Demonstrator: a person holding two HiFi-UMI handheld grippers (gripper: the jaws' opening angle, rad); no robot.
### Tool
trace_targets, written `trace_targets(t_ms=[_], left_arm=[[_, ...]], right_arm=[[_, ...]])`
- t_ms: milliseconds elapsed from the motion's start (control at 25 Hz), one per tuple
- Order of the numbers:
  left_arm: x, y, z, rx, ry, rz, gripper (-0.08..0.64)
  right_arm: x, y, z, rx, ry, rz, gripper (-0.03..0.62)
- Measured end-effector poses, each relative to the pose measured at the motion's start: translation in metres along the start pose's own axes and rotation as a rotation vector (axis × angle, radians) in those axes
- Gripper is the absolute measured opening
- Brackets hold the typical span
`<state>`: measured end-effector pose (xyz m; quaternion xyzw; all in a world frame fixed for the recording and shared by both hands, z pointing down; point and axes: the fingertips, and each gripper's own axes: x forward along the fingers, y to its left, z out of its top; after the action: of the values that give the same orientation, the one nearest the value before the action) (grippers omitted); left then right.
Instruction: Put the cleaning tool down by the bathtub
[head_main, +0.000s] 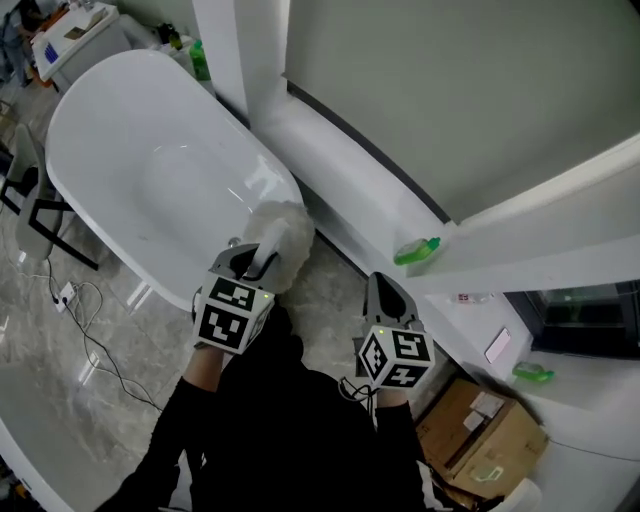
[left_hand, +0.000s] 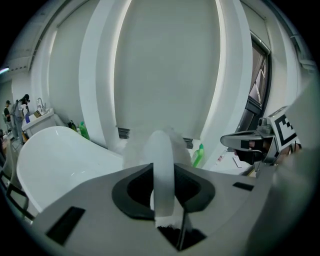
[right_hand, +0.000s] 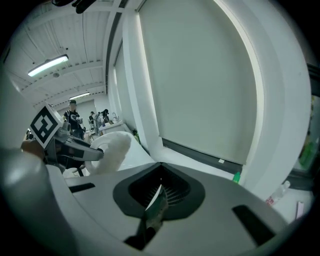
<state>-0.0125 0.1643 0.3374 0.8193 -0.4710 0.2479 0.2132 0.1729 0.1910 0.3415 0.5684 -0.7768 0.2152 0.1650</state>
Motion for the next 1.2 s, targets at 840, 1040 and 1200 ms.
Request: trace_targets(t_ms=[840, 1040, 1200], left_arm=[[0.118, 0.077, 0.060, 0.093, 0.074, -0.129, 0.094], [0.155, 0.086, 0.066, 0.115, 0.100, -0.121, 0.094], [0.190, 0.091, 0.067, 0.122, 0.137, -0.121, 0.094]], right_arm=[[0.125, 0.018, 0.060, -0.048, 0.039, -0.031, 0.000], [0.151, 0.003, 0.062, -0.051, 0.057, -0.018, 0.000], [0.177, -0.011, 0.061, -0.039, 0.076, -0.003, 0.001]])
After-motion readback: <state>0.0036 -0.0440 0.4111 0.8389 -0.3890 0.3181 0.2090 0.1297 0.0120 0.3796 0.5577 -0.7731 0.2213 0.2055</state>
